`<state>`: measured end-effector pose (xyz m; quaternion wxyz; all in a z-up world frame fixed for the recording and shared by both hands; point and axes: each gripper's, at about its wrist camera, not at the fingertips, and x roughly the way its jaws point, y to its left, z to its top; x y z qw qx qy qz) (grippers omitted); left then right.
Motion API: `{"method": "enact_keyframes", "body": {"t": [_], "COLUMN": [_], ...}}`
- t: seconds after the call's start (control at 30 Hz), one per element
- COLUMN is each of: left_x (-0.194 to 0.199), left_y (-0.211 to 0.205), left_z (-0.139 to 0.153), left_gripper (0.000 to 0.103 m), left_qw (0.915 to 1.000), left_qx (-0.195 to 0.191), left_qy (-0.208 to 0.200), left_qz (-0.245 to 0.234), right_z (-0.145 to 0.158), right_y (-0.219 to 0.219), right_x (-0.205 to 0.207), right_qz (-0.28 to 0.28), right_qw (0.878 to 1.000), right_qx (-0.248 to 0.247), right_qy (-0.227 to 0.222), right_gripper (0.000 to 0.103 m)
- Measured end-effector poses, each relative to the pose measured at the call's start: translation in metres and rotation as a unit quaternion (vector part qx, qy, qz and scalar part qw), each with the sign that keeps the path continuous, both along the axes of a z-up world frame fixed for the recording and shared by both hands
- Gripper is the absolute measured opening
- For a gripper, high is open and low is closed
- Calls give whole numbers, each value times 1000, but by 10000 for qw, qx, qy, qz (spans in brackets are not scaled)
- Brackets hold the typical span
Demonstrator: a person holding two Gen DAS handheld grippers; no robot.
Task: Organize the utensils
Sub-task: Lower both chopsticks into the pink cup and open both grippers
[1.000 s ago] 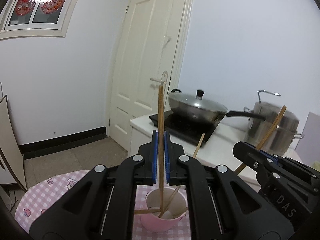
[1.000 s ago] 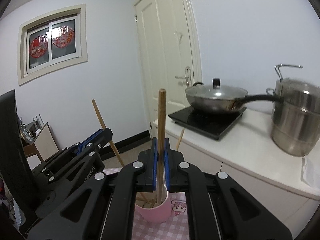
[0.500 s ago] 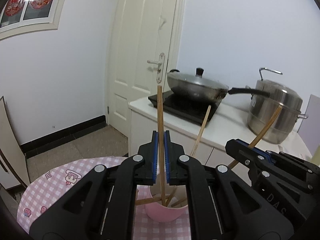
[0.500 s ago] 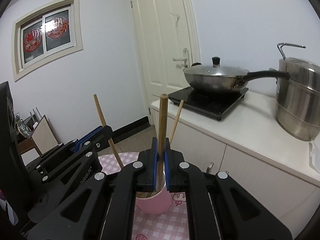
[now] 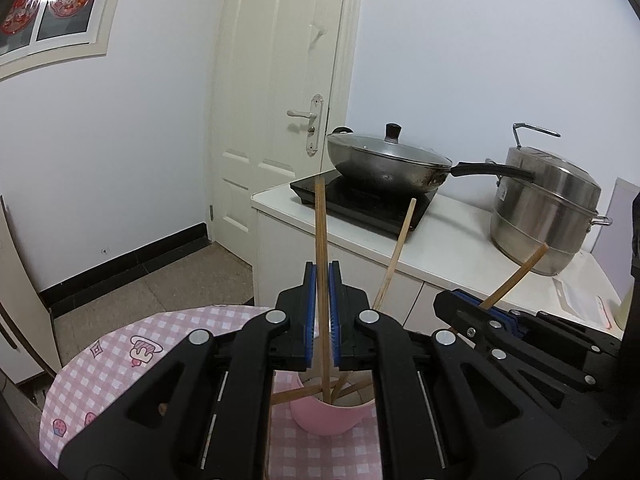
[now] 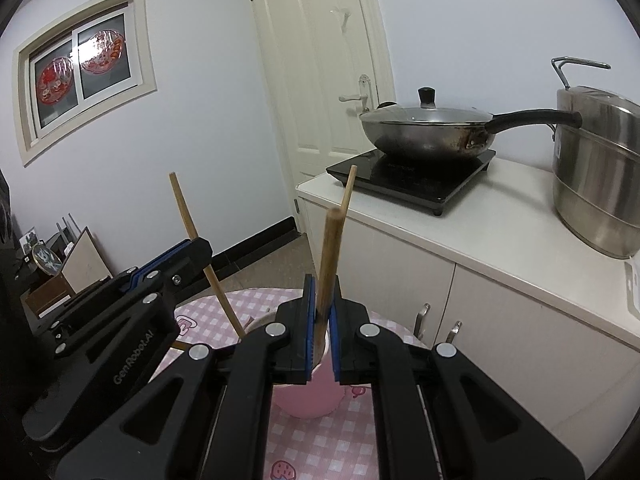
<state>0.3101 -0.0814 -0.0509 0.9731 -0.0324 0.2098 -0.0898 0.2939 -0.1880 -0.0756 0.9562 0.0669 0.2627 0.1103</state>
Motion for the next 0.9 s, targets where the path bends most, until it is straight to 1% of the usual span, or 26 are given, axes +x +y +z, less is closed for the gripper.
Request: {"method": "enact_keyframes", "body": {"t": [0.17, 0.27, 0.47, 0.5, 0.57, 0.6, 0.67, 0.9], "left_x": [-1, -3, -12, -14, -19, -21, -28, -53], "left_y": [2, 2, 3, 2, 3, 5, 8, 15], "left_z": [4, 6, 13, 14, 18, 19, 24, 37], "left_gripper": [7, 7, 7, 8, 21, 29, 30, 30], "left_qw": [9999, 9999, 9999, 9999, 9999, 9999, 9998, 9999], "left_qx": [-99, -82, -74, -65, -86, -118, -184, -118], "left_qy": [60, 71, 80, 77, 55, 41, 6, -26], "left_qz": [-74, -101, -125, -128, -116, -110, -124, -44], "right_z": [2, 4, 8, 10, 14, 16, 20, 30], "right_y": [-3, -4, -7, -7, -8, -9, -9, -8], "right_x": [0, 0, -7, -10, -14, -17, -22, -41], "right_qz": [-7, -3, 12, 11, 2, 3, 13, 38], "right_qw": [10000, 9999, 9998, 9998, 9997, 9997, 9996, 9993], "right_qx": [74, 113, 199, 216, 235, 248, 258, 288], "right_qy": [25, 43, 38, 17, -31, -58, -102, -218], "right_gripper": [6, 6, 13, 15, 20, 23, 24, 27]}}
